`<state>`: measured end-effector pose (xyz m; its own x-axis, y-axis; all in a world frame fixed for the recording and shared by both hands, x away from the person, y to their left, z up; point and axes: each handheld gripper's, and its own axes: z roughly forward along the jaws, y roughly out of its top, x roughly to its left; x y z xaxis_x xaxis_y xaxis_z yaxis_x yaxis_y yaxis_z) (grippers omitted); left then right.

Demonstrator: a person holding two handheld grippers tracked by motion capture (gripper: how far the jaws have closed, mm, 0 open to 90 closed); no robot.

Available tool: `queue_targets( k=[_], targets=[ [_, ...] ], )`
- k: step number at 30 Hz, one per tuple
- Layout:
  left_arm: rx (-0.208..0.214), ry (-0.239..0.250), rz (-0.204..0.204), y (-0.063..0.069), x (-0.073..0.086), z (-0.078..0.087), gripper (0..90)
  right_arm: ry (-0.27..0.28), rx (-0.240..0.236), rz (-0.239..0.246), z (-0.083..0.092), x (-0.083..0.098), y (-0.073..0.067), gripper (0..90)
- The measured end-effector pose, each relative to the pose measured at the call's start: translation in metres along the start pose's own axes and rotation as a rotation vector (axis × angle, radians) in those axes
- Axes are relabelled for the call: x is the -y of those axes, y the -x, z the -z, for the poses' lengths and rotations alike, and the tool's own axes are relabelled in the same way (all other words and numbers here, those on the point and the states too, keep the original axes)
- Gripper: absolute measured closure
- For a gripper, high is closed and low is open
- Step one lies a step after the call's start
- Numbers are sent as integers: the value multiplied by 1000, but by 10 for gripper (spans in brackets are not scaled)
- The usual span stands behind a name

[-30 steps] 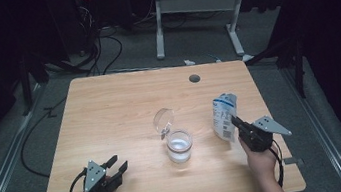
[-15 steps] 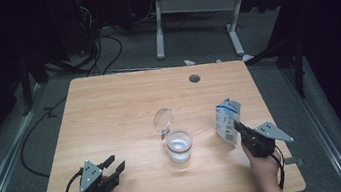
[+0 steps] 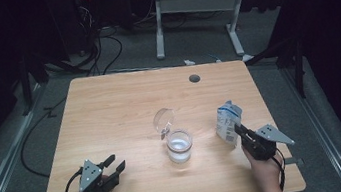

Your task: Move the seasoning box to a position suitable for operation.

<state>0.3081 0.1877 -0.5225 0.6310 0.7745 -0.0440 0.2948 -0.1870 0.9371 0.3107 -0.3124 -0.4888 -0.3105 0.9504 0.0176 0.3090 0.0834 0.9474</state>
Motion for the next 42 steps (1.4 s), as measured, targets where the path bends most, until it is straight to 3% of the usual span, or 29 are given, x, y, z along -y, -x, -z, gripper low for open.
queue_targets(
  k=[7, 9, 12, 28, 42],
  targets=[
    [3, -11, 0, 1, 1, -1, 538, -13, -3, -9, -2, 1, 0, 721],
    [16, -19, 30, 0, 0, -2, 535, -23, 0, -7, -3, 1, -1, 676],
    [12, -28, 35, 1, 0, -3, 535, -35, 7, 1, -2, 1, -2, 647],
    [15, -67, 81, 0, -1, -6, 523, -94, 37, 34, 3, 16, -7, 623],
    [14, -101, 59, 3, -1, -10, 505, -127, 73, 59, 19, 32, -11, 614]
  ],
)
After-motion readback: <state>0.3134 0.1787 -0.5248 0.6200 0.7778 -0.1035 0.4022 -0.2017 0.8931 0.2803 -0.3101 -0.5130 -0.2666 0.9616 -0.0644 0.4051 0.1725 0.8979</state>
